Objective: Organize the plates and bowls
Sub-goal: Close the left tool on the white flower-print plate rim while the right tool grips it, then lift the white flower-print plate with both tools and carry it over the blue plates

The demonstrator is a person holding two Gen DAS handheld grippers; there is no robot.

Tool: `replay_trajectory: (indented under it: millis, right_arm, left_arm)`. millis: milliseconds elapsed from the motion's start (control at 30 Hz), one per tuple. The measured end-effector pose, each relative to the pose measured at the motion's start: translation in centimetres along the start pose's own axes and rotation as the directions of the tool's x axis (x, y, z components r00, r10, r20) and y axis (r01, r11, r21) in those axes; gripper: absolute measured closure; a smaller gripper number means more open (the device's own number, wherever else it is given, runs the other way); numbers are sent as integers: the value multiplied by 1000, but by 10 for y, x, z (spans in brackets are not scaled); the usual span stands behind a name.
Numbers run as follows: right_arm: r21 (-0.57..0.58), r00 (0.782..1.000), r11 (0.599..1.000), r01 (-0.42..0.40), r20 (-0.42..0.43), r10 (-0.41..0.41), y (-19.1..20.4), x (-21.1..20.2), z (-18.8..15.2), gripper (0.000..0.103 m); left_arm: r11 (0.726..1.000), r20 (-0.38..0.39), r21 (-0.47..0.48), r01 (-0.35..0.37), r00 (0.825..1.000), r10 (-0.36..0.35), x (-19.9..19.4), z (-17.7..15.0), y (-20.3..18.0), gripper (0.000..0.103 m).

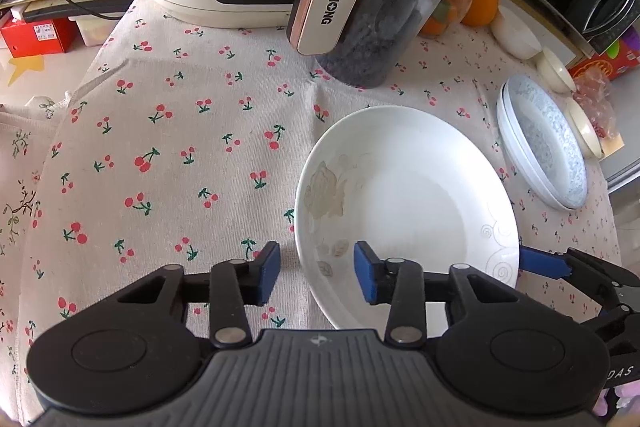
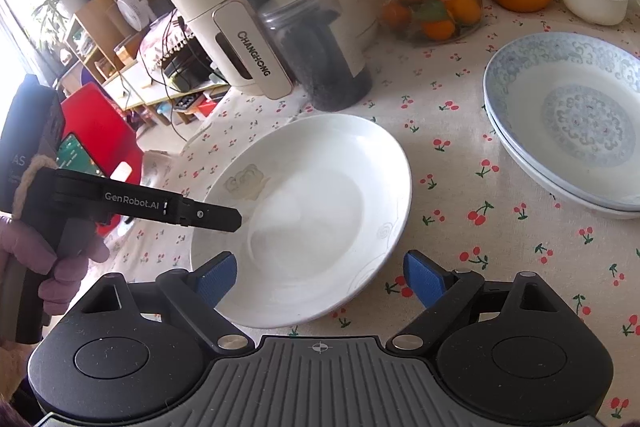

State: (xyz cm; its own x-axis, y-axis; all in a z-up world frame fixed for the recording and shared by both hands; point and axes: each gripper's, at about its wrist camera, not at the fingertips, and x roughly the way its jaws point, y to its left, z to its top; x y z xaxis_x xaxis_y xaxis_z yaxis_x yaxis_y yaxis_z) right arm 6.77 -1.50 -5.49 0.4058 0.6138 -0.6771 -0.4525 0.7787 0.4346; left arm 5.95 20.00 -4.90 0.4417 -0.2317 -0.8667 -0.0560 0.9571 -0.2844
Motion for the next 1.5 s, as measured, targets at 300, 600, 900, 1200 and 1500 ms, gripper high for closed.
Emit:
replay_trajectory:
  millis: [300,600,900,1200,1500]
  right_arm:
    - [9,999,999,39,16,-39,-1,2,-1,38]
    - [38,996,995,94,5,-95,-12,5,1,74]
    - [55,995,993,100,-8,-100,-14,6,1,83]
    - [73,995,993,96,30,-98,-17,-9,8,83]
    - [94,991,992,90,95,-99,-27,-33,24,83]
  left_arm:
    - [1000,-6,13,-3,1000,3,3,1,-3,80]
    - [999,-1,24,-21,1000,21,3,1,-4,84]
    - [999,13,30,-38,999,38,3,1,-6,84]
    - [999,66,39,-23,998,20,-6,4,-14,85]
    - [999,142,36,15,990,-20,-19,16,-35,85]
